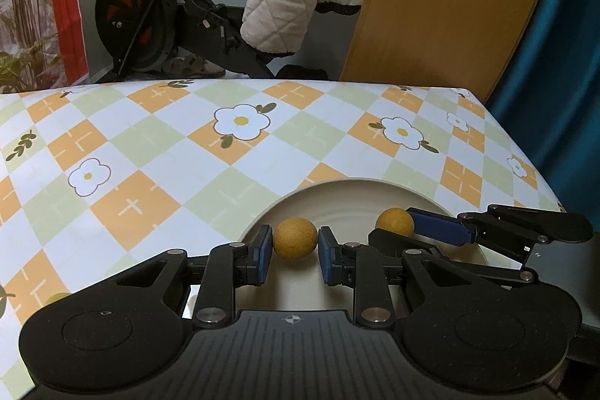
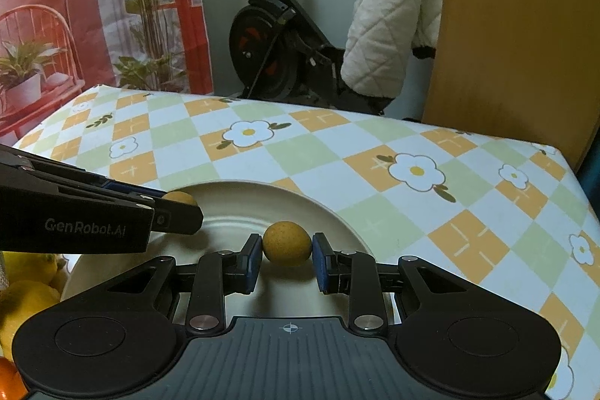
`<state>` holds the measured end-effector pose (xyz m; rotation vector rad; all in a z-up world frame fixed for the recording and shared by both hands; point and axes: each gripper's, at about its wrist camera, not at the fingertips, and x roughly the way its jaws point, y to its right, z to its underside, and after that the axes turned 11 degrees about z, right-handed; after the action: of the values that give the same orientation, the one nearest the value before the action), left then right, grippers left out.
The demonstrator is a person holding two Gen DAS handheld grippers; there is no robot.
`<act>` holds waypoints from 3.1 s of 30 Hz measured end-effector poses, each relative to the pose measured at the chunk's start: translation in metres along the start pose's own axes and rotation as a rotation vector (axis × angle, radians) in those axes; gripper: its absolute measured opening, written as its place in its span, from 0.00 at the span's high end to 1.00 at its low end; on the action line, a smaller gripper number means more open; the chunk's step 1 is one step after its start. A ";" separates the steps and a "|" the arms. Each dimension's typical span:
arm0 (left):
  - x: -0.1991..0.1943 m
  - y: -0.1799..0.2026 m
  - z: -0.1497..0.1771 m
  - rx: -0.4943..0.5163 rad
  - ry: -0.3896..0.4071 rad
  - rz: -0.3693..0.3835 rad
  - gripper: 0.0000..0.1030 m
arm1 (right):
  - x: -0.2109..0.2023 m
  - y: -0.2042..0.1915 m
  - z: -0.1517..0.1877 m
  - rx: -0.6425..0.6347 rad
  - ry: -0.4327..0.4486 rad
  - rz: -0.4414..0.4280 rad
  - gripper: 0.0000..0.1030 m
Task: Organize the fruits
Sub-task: 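Carry both small brown fruits over the plate and open both tools, then lift both open tools away from the plate, then lower the left tool onto the green lime and close it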
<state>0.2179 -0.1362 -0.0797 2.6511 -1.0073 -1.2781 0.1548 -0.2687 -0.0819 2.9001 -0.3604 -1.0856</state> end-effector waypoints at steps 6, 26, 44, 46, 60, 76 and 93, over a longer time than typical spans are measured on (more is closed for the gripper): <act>-0.005 0.000 -0.002 -0.011 0.011 -0.002 0.70 | -0.006 0.003 0.000 0.013 0.005 0.006 0.70; -0.124 0.019 0.027 -0.017 0.117 -0.041 0.63 | -0.110 -0.016 0.013 0.034 0.075 -0.070 0.67; -0.168 0.008 0.112 -0.105 0.123 -0.029 0.63 | -0.168 -0.064 0.060 -0.069 0.032 -0.182 0.67; -0.169 0.007 0.119 -0.116 0.123 -0.022 0.63 | -0.172 -0.065 0.064 -0.078 0.026 -0.185 0.67; -0.163 0.017 0.138 -0.089 0.097 0.027 0.63 | -0.183 -0.083 0.086 -0.160 -0.030 -0.219 0.60; -0.148 0.026 0.145 -0.057 0.053 0.089 0.63 | -0.165 -0.090 0.097 -0.173 -0.090 -0.236 0.60; -0.133 0.033 0.149 -0.032 0.017 0.151 0.63 | -0.157 -0.088 0.104 -0.160 -0.114 -0.254 0.60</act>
<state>0.0343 -0.0511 -0.0770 2.5035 -1.1489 -1.2282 -0.0087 -0.1416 -0.0685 2.8031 0.0938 -1.2517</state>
